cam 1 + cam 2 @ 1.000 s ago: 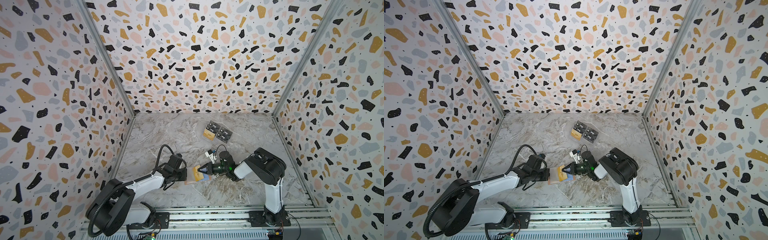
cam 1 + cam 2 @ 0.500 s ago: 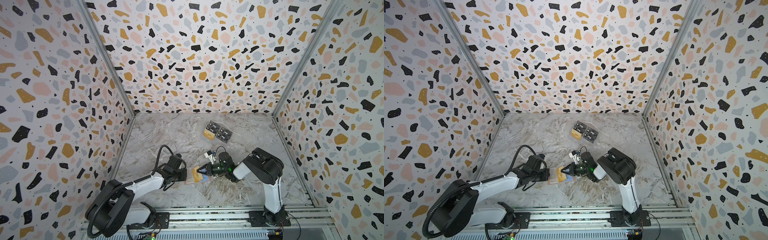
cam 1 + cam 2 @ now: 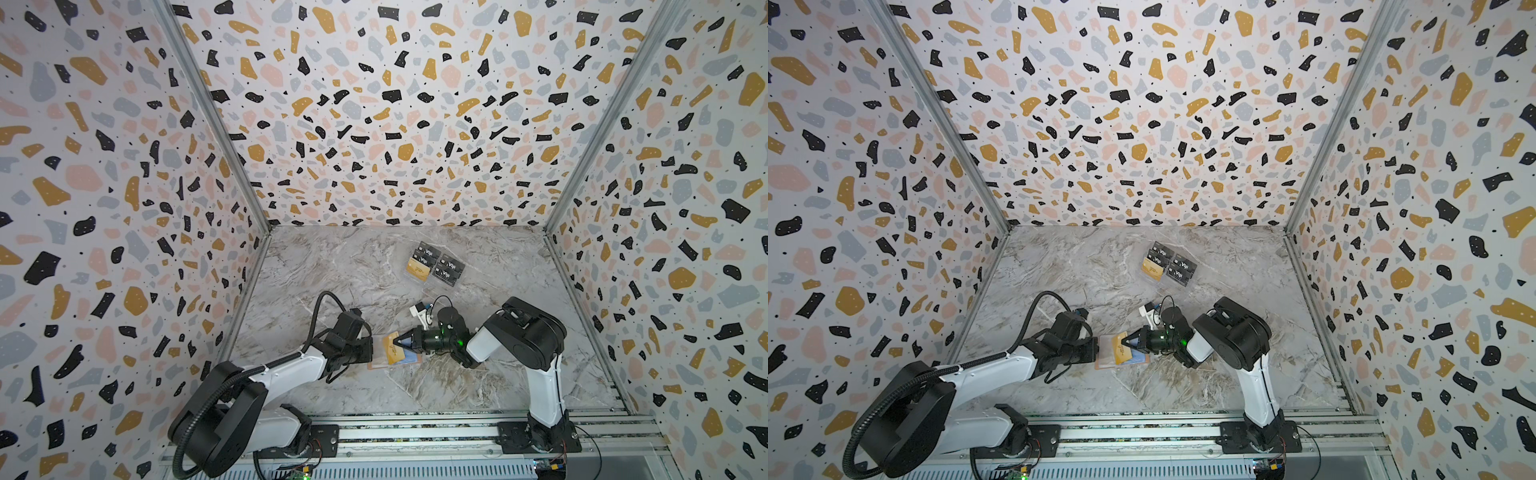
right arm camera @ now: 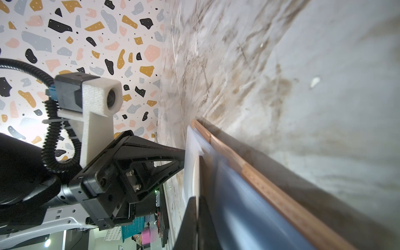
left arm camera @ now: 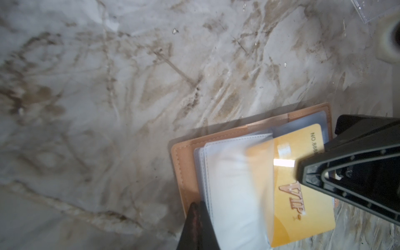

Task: Insert credit cards into a card holder
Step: Insert the credit card into the card slot.

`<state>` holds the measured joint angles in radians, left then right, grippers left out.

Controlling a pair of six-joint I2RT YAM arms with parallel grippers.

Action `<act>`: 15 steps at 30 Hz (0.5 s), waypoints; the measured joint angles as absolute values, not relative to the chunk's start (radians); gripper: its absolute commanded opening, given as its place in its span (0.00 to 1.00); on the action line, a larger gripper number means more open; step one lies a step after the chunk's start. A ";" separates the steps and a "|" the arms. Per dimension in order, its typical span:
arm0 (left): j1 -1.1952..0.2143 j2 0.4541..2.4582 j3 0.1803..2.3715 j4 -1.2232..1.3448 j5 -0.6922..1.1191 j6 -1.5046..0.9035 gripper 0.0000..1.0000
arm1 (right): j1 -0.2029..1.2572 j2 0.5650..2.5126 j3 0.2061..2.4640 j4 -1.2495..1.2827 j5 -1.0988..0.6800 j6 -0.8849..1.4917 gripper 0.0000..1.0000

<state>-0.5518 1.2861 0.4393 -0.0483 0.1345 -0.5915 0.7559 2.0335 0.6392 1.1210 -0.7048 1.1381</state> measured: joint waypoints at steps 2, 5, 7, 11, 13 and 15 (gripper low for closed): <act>-0.552 1.285 0.438 -0.046 0.134 -0.591 0.00 | 0.759 2.033 0.634 1.129 -0.693 1.135 0.00; -0.552 1.283 0.433 -0.040 0.134 -0.593 0.00 | 0.762 2.033 0.629 1.142 -0.682 1.132 0.00; -0.553 1.283 0.433 -0.039 0.134 -0.595 0.00 | 0.764 2.033 0.627 1.148 -0.679 1.135 0.00; -0.553 1.280 0.431 -0.039 0.133 -0.596 0.00 | 0.772 2.033 0.623 1.161 -0.671 1.144 0.00; -0.555 1.279 0.429 -0.036 0.131 -0.599 0.00 | 0.775 2.033 0.622 1.164 -0.666 1.145 0.00; -0.557 1.277 0.427 -0.033 0.128 -0.600 0.00 | 0.776 2.033 0.618 1.169 -0.661 1.147 0.00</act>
